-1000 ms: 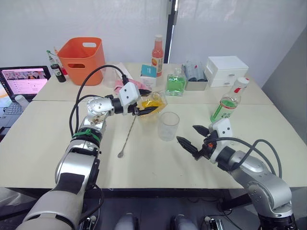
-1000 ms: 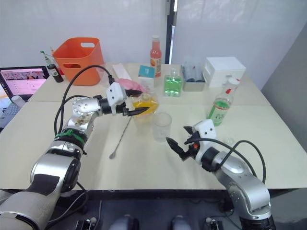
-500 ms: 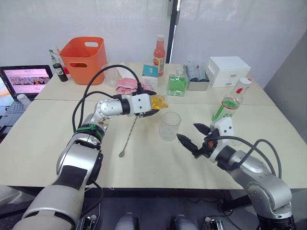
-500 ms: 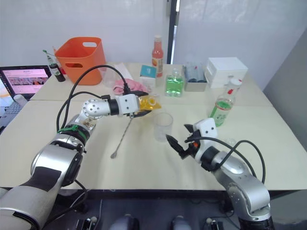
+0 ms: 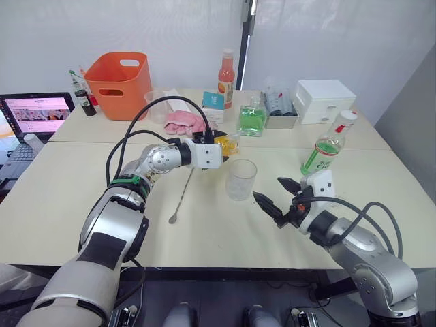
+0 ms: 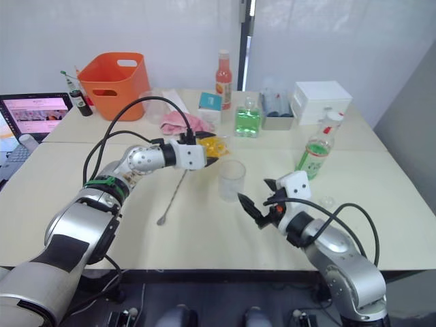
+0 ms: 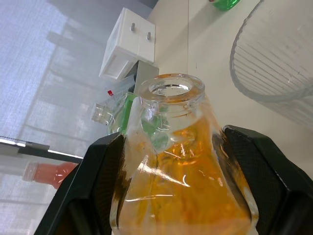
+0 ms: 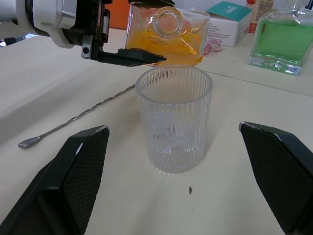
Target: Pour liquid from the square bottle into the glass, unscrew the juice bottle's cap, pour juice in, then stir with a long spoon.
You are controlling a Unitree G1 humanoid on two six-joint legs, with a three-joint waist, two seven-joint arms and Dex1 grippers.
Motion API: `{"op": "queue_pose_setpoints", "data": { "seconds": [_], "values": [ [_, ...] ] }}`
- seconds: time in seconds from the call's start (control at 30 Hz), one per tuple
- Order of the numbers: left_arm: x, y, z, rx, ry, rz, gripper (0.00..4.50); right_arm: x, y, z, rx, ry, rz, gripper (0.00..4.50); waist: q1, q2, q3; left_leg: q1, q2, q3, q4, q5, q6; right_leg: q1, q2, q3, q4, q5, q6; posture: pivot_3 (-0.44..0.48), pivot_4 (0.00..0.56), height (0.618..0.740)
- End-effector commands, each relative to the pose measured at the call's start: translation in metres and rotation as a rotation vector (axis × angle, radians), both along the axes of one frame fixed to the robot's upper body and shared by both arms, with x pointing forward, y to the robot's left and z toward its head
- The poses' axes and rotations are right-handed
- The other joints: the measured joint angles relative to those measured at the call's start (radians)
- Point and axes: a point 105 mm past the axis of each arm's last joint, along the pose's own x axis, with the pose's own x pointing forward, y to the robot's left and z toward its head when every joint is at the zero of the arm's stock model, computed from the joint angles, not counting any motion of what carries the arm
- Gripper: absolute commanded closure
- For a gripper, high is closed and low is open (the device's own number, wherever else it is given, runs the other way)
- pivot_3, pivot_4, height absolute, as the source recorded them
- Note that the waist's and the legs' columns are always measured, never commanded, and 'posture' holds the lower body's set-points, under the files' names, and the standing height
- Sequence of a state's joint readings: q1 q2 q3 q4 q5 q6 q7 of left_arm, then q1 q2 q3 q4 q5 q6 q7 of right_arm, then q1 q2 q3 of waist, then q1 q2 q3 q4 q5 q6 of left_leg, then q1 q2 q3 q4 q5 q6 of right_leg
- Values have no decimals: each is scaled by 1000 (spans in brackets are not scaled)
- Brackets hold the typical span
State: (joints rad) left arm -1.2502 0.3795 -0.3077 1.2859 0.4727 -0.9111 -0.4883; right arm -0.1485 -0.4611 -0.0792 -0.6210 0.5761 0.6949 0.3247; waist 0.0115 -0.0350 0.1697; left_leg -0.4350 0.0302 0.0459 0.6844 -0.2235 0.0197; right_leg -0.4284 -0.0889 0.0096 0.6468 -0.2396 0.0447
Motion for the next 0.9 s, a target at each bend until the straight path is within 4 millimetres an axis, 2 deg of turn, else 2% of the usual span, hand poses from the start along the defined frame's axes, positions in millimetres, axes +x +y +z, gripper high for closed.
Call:
{"op": "queue_pose_setpoints", "data": {
  "seconds": [0.03,0.9],
  "values": [
    [-7,-16,52,-68,-202,-66,1700,-6,-1,14,17,-53,2,0,0,0,0,0,0,0,0,0,0,0,0,0,0,0,0,0,150,715],
    [-12,-27,53,37,-471,-103,1702,-7,-1,24,42,-69,-5,0,0,0,0,0,0,0,0,0,0,-1,0,0,1,0,0,0,150,715]
  ]
}}
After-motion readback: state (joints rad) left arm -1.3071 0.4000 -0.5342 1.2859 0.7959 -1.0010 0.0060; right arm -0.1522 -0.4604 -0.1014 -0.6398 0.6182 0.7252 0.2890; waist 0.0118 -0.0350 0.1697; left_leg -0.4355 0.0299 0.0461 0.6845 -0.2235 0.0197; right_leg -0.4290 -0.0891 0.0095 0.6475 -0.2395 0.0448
